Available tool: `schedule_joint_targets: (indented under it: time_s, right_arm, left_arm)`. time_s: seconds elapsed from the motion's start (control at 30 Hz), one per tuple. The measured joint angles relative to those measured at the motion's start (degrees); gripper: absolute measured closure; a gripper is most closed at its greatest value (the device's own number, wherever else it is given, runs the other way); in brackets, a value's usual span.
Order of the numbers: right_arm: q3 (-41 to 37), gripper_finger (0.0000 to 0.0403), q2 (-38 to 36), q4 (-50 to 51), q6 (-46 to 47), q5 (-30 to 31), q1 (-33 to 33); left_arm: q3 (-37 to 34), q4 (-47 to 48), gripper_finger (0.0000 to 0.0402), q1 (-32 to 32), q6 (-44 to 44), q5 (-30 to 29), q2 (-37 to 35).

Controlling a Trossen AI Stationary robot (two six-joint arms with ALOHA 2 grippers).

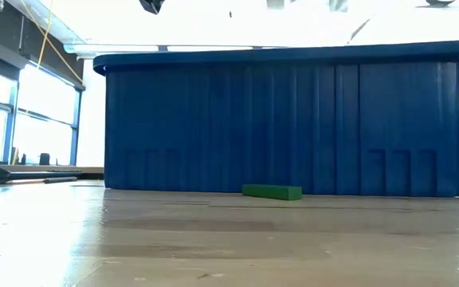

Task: Sort blocks
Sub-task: Put the green block into the blue bin with the other green block

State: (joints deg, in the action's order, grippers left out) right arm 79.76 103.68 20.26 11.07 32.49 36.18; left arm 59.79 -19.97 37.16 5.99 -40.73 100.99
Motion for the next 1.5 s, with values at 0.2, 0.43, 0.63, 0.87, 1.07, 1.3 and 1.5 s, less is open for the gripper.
schedule_joint_targets:
  time_s: [0.2, 0.43, 0.63, 0.87, 1.07, 1.3, 1.5]
  right_arm:
    - [0.01, 0.0306, 0.00, -0.38, -0.83, 0.00, -0.02]
    - [0.01, 0.0306, 0.00, -0.41, -0.51, 0.02, 0.02]
    - [0.03, 0.0294, -0.02, -0.44, 0.72, -1.31, -0.02]
    - [0.10, 0.0198, -3.42, 9.61, 8.16, 0.34, 1.11]
    - [0.07, 0.0190, -8.41, 20.75, 18.27, 5.42, 4.39]
    - [0.07, 0.0189, -10.50, 22.30, 20.00, 12.85, 9.20]
    - [0.07, 0.0188, -10.29, 23.91, 25.10, 15.36, 11.44]
  left_arm:
    - [-0.01, -1.44, 0.0223, 0.67, -1.66, 0.13, 0.00]
    - [0.00, -1.36, 0.0279, 0.90, -1.64, 0.14, 0.00]
    - [-0.01, -1.08, 0.0300, 1.19, -0.07, -0.13, -0.17]
    - [3.39, 8.81, 0.0300, 2.94, 1.05, -1.72, -6.38]
    - [14.77, 33.71, 0.0300, 1.66, 2.08, -7.71, -12.35]
    - [37.97, 62.25, 0.0300, -16.82, 1.03, 1.25, -12.65]
    - [51.00, 72.68, 0.0300, -40.95, -0.81, 13.73, -10.38]
